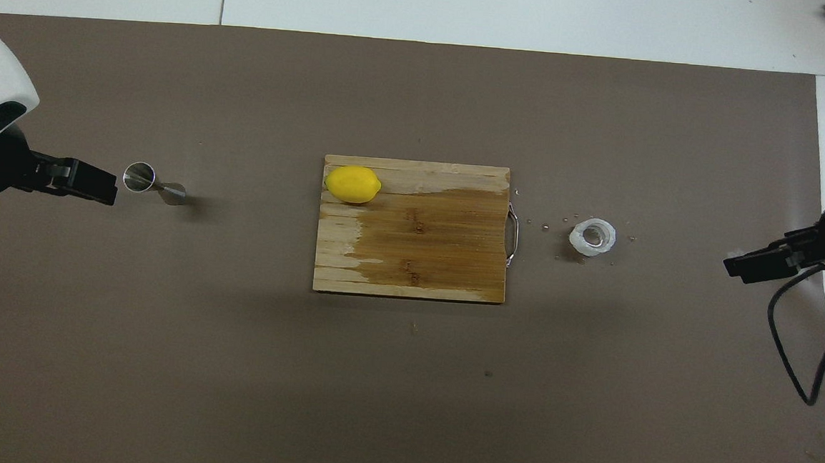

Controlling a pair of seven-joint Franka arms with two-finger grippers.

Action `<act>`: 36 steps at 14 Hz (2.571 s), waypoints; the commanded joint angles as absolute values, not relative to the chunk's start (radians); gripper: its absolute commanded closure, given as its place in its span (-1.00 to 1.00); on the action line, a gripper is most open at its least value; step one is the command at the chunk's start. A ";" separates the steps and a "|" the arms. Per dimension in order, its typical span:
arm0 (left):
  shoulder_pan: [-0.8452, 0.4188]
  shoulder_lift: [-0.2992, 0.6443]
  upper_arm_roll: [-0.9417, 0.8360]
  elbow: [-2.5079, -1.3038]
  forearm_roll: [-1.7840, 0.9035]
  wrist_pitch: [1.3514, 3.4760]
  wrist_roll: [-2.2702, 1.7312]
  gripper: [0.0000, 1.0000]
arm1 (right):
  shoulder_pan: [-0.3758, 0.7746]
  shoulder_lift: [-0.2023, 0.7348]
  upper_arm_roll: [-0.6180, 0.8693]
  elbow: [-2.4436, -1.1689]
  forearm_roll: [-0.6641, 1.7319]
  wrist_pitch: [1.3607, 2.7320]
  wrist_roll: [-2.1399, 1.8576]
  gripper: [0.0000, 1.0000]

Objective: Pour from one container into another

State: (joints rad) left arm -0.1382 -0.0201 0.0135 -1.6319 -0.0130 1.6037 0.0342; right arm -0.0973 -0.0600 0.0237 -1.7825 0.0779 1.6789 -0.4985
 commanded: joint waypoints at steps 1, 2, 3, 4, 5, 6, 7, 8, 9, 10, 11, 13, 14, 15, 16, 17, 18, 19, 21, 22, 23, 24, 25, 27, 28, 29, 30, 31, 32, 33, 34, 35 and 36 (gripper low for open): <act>-0.130 -0.046 0.014 -1.677 -0.026 1.649 -0.029 -1.00 | -0.103 -0.064 0.032 -1.779 0.057 1.664 -0.477 -1.00; -0.127 -0.045 0.015 -1.678 -0.034 1.649 -0.041 -1.00 | -0.103 -0.064 0.032 -1.778 0.057 1.664 -0.477 -1.00; -0.109 -0.035 0.017 -1.677 -0.064 1.654 -0.078 -1.00 | -0.103 -0.064 0.032 -1.778 0.057 1.664 -0.477 -1.00; -0.071 -0.026 0.017 -1.677 -0.116 1.661 -0.121 -1.00 | -0.103 -0.064 0.032 -1.778 0.057 1.664 -0.477 -1.00; -0.045 -0.009 0.018 -1.674 -0.161 1.675 -0.158 -1.00 | -0.103 -0.064 0.032 -1.778 0.057 1.664 -0.477 -1.00; -0.029 0.006 0.018 -1.666 -0.188 1.680 -0.208 -1.00 | -0.103 -0.064 0.032 -1.779 0.057 1.664 -0.477 -1.00; -0.017 0.026 0.018 -1.658 -0.211 1.680 -0.274 -1.00 | -0.103 -0.064 0.032 -1.778 0.057 1.664 -0.477 -1.00; -0.008 0.059 0.018 -1.637 -0.228 1.681 -0.340 -1.00 | -0.103 -0.064 0.032 -1.778 0.057 1.664 -0.477 -1.00; 0.009 0.102 0.018 -1.603 -0.250 1.680 -0.407 -1.00 | -0.103 -0.064 0.032 -1.778 0.057 1.664 -0.477 -1.00; 0.038 0.144 0.018 -1.562 -0.290 1.678 -0.461 -1.00 | -0.103 -0.064 0.032 -1.778 0.057 1.664 -0.477 -1.00; 0.061 0.175 0.018 -1.533 -0.316 1.677 -0.516 -1.00 | -0.103 -0.064 0.032 -1.778 0.057 1.664 -0.477 -1.00; 0.106 0.231 0.018 -1.491 -0.359 1.683 -0.628 -1.00 | -0.103 -0.064 0.032 -1.778 0.057 1.664 -0.477 -1.00; 0.116 0.245 0.018 -1.488 -0.382 1.706 -0.694 -1.00 | -0.103 -0.064 0.032 -1.778 0.057 1.664 -0.477 -1.00; 0.141 0.258 0.018 -1.488 -0.406 1.735 -0.745 -1.00 | -0.103 -0.064 0.032 -1.778 0.057 1.664 -0.477 -1.00; 0.159 0.268 0.018 -1.489 -0.455 1.753 -0.771 -1.00 | -0.103 -0.064 0.032 -1.778 0.057 1.664 -0.477 -1.00; 0.185 0.288 0.020 -1.491 -0.510 1.772 -0.811 -1.00 | -0.103 -0.064 0.032 -1.778 0.057 1.664 -0.477 -1.00; 0.211 0.313 0.018 -1.490 -0.541 1.805 -0.913 -1.00 | -0.103 -0.064 0.032 -1.778 0.057 1.664 -0.477 -1.00; 0.228 0.346 0.018 -1.485 -0.552 1.821 -0.996 -1.00 | -0.103 -0.064 0.032 -1.778 0.057 1.664 -0.477 -1.00; 0.276 0.397 0.018 -1.486 -0.656 1.845 -1.070 -1.00 | -0.103 -0.064 0.032 -1.778 0.057 1.664 -0.477 -1.00; 0.290 0.419 0.018 -1.486 -0.675 1.842 -1.089 -1.00 | -0.103 -0.064 0.032 -1.778 0.057 1.664 -0.477 -1.00; 0.291 0.425 0.018 -1.497 -0.683 1.844 -1.119 -1.00 | -0.103 -0.064 0.032 -1.778 0.057 1.664 -0.477 -1.00; 0.291 0.433 0.018 -1.523 -0.684 1.845 -1.140 -1.00 | -0.103 -0.064 0.032 -1.778 0.057 1.664 -0.477 -1.00; 0.298 0.433 0.018 -1.557 -0.684 1.854 -1.146 -1.00 | -0.103 -0.064 0.032 -1.778 0.057 1.664 -0.477 -1.00; 0.301 0.451 0.025 -1.583 -0.672 1.861 -1.203 -1.00 | -0.103 -0.064 0.032 -1.779 0.057 1.664 -0.477 -1.00; 0.301 0.439 0.023 -1.632 -0.670 1.871 -1.198 -1.00 | -0.103 -0.064 0.032 -1.778 0.057 1.664 -0.477 -1.00; 0.302 0.419 0.023 -1.682 -0.670 1.899 -1.184 -1.00 | -0.103 -0.064 0.032 -1.778 0.057 1.664 -0.477 -1.00; 0.301 0.399 0.021 -1.745 -0.670 1.940 -1.180 -1.00 | -0.103 -0.064 0.032 -1.778 0.057 1.664 -0.477 -1.00; 0.292 0.381 0.020 -1.809 -0.678 1.985 -1.175 -1.00 | -0.103 -0.064 0.032 -1.778 0.057 1.664 -0.477 -1.00; 0.285 0.364 0.018 -1.853 -0.689 1.993 -1.175 -1.00 | -0.103 -0.064 0.032 -1.778 0.057 1.664 -0.477 -1.00; 0.294 0.350 0.017 -1.877 -0.716 1.982 -1.175 -1.00 | -0.103 -0.064 0.032 -1.778 0.057 1.664 -0.477 -1.00; 0.298 0.339 0.017 -1.897 -0.750 1.968 -1.170 -1.00 | -0.103 -0.064 0.032 -1.778 0.057 1.664 -0.477 -1.00; 0.285 0.328 0.017 -1.928 -0.782 1.979 -1.158 -1.00 | -0.103 -0.064 0.032 -1.778 0.057 1.664 -0.477 -1.00; 0.282 0.318 0.018 -1.962 -0.832 1.994 -1.128 -1.00 | -0.103 -0.064 0.032 -1.778 0.057 1.664 -0.477 -1.00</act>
State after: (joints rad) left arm 0.2935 0.3852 0.0155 -1.8557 -0.7615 1.9516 -1.1664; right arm -0.0973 -0.0600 0.0237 -1.7825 0.0779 1.6789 -0.4985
